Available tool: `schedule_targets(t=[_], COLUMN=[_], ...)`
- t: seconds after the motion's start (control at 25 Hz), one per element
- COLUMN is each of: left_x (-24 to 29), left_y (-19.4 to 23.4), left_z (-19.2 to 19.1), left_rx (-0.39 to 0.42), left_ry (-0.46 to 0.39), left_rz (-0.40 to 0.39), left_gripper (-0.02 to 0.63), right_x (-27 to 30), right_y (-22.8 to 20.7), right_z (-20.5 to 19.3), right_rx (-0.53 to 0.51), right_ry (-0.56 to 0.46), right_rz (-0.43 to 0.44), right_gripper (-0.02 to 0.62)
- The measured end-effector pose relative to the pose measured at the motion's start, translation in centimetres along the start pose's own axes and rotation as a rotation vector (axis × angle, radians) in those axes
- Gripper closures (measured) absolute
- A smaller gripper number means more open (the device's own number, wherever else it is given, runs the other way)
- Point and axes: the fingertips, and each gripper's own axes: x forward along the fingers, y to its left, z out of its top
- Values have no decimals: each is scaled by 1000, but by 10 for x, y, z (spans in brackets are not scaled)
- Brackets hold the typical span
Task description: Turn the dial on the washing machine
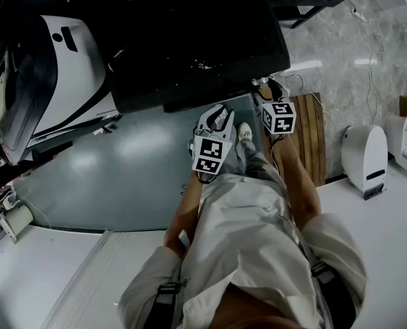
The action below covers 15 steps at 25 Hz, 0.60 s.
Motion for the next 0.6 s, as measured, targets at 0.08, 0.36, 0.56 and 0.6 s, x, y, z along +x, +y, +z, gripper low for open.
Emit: schedule_targets(t=[0.08, 0.36, 0.56, 0.6], left_x=[1, 2, 2, 2], left_y=[0, -3, -4, -4], left_z=[1, 1, 2, 2], left_rx=[-1, 3, 4, 5], left_ry=[0, 2, 0, -1], left_rz=[1, 0, 2, 2], left_gripper=[518, 518, 518, 518], right_x=[0, 0, 0, 0], right_y=[-1, -1, -1, -1], right_z=[0, -1, -1, -1], right_rx=[19, 83, 136, 148], right_ry=[-4, -13, -22, -24], right_rz=[11, 44, 74, 79], right_gripper=[325, 325, 325, 325])
